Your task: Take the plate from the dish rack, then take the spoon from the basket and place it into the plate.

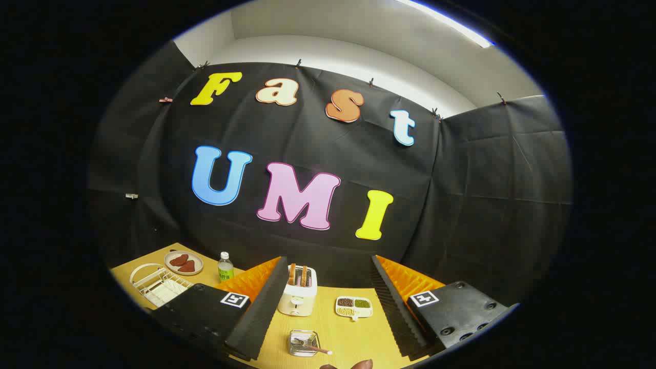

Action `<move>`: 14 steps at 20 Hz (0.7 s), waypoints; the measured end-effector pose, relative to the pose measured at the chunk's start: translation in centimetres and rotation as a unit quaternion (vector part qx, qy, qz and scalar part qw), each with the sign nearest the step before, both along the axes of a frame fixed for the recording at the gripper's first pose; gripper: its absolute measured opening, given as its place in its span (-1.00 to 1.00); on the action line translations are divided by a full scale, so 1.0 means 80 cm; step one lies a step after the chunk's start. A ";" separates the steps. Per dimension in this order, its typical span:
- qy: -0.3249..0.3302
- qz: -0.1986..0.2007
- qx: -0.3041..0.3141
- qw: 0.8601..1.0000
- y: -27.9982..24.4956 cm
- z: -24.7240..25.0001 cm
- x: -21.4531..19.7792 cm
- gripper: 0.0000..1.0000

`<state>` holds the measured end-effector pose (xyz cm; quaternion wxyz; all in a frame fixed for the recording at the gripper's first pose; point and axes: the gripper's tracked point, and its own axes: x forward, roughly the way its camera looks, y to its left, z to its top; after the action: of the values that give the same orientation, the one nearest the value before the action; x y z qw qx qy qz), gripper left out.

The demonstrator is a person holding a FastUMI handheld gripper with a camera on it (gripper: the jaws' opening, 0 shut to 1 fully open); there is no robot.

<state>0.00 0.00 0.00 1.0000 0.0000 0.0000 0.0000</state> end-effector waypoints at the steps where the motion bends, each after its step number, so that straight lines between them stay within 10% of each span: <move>1: 0.002 0.001 0.000 1.000 0.002 -0.002 -0.001 0.95; 14: 0.024 0.003 0.008 1.000 0.002 -0.019 0.005 0.95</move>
<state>0.44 0.18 -1.49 0.9997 0.0081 0.0245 0.0034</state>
